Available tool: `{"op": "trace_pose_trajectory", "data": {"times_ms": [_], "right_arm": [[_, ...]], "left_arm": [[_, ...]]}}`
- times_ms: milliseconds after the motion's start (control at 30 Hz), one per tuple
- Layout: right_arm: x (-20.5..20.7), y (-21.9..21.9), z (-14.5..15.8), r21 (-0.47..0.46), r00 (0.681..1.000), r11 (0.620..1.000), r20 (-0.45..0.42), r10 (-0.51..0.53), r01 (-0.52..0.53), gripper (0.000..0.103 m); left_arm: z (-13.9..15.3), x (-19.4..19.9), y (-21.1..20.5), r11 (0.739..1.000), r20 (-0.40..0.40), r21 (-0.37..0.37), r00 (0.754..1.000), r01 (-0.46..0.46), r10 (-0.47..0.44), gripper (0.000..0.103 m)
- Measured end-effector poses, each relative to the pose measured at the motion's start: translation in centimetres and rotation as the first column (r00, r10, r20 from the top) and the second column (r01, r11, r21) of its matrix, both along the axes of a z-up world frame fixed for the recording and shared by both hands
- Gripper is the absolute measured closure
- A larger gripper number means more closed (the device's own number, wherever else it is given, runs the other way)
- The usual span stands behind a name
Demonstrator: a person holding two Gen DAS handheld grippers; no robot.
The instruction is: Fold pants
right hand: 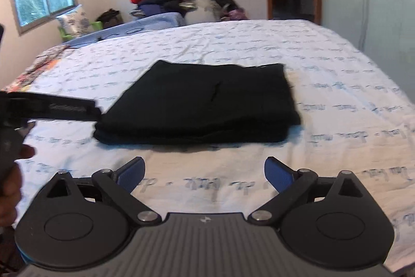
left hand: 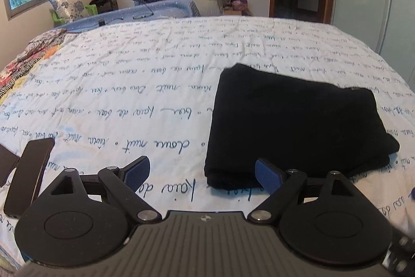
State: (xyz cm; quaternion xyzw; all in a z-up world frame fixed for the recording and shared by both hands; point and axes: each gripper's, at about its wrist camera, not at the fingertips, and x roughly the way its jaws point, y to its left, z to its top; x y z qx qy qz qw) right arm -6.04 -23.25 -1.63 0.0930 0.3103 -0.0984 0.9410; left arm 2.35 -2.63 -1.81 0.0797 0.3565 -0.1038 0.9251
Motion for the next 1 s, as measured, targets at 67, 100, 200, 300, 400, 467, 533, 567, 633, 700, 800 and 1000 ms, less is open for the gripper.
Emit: {"op": "trace_pose_trajectory", "data": {"times_ms": [67,100,200,300,400,467,533,567,633,700,800,1000], "right_arm": [[-0.7,-0.6,0.0,-0.046,0.997,0.998,0.069,-0.030,0.034,0.004],[-0.9,-0.9,-0.1,-0.079,0.994,0.995,0.100,-0.046,0.054,0.003],[-0.1,-2.2,-0.3,-0.135,0.996,0.988,0.068,-0.062,0.071,0.003],[0.6,-4.4,-0.1,-0.047,0.994,0.998,0.107,-0.026,0.031,0.003],[2.0,-5.4,-0.3,-0.030,0.993,0.999,0.114,-0.006,0.010,0.004],[2.8,-5.6,-0.5,-0.060,0.994,0.998,0.111,-0.006,0.012,0.004],[3.4,-6.2,-0.8,-0.050,0.993,0.999,0.114,0.002,0.004,0.004],[3.7,-6.5,-0.9,-0.034,0.994,0.999,0.112,0.007,-0.003,0.004],[4.0,-7.2,-1.0,0.014,0.993,1.000,0.119,0.009,-0.011,0.010],[4.0,-8.2,-1.3,0.090,0.992,0.996,0.128,0.012,-0.024,0.017],[3.6,-9.9,-1.9,0.230,0.987,0.973,0.159,-0.030,-0.008,0.017],[2.7,-14.0,-4.1,0.587,0.964,0.809,0.235,-0.124,-0.039,0.018]], "left_arm": [[-0.4,0.0,0.3,1.000,-0.009,-0.008,1.000,-0.005,0.005,0.013],[-0.5,0.0,0.4,1.000,-0.013,-0.010,1.000,-0.010,0.010,0.013],[-0.8,0.2,0.4,0.999,-0.032,-0.032,0.999,-0.002,0.001,0.013],[-1.2,0.4,-0.1,1.000,-0.036,-0.018,0.999,-0.003,0.002,0.013],[-1.4,0.4,-0.7,1.000,-0.041,0.006,0.999,0.006,-0.006,0.013],[-1.4,0.3,-1.0,1.000,-0.043,0.009,0.999,0.012,-0.011,0.013],[-1.4,0.2,-1.2,1.000,-0.037,0.018,0.999,0.008,-0.008,0.013],[-1.3,0.2,-1.3,1.000,-0.031,0.024,0.999,0.008,-0.008,0.013],[-1.1,0.0,-1.7,0.999,-0.009,0.045,1.000,0.008,-0.008,0.013],[-0.7,-0.3,-2.1,0.998,0.026,0.063,0.999,0.017,-0.019,0.013],[-0.1,-0.2,-3.2,0.995,0.056,0.074,0.996,0.068,-0.072,0.013],[0.5,1.0,-6.2,0.989,0.032,0.052,0.990,0.137,-0.139,0.013]]}}
